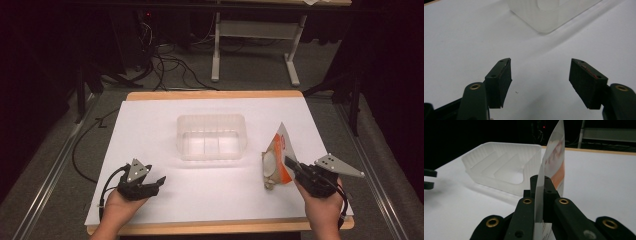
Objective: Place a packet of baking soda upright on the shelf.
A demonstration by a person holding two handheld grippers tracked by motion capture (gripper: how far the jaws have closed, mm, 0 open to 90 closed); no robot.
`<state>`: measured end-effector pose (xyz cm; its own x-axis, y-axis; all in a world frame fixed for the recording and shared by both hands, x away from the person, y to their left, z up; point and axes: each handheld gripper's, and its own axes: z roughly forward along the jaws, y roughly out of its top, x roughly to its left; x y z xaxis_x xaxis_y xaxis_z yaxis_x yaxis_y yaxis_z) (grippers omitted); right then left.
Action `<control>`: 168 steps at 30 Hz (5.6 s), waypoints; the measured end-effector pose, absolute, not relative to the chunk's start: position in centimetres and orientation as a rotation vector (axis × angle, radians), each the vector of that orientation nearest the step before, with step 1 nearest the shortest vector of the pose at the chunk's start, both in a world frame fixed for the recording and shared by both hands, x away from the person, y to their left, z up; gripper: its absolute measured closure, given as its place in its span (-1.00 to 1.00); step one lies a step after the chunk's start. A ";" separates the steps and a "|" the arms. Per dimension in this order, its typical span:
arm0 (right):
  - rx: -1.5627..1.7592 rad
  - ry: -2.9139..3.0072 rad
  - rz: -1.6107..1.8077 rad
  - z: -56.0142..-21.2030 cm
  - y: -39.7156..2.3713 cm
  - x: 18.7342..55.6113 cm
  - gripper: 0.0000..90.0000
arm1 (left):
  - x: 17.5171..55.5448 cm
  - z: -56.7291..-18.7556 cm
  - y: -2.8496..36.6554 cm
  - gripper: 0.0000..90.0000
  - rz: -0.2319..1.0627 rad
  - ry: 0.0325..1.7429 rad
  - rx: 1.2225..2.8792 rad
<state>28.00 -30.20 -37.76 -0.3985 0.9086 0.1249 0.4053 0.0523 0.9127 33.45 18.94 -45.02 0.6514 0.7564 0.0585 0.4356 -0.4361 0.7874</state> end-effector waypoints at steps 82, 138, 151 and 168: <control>1.286 1.671 1.241 -39.3 -30.0 27.3 1.00 | 33.3 -44.5 19.6 -0.38 0.521 0.911 2.009; 1.086 1.622 1.524 -28.7 -22.6 31.1 1.00 | 33.2 -44.5 19.6 -0.41 0.504 0.869 2.032; 1.056 1.701 1.560 -30.1 -17.1 33.5 1.00 | 33.1 -44.3 19.7 -0.41 0.505 0.858 2.034; 1.068 1.753 1.546 -32.3 -12.1 37.8 1.00 | 33.2 -44.3 19.8 -0.41 0.501 0.846 2.031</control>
<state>37.81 -12.12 -32.34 -0.5228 0.8475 0.0912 0.1969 0.0160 0.9803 33.15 19.80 -44.26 0.6896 0.7233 0.0362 0.3793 -0.4033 0.8327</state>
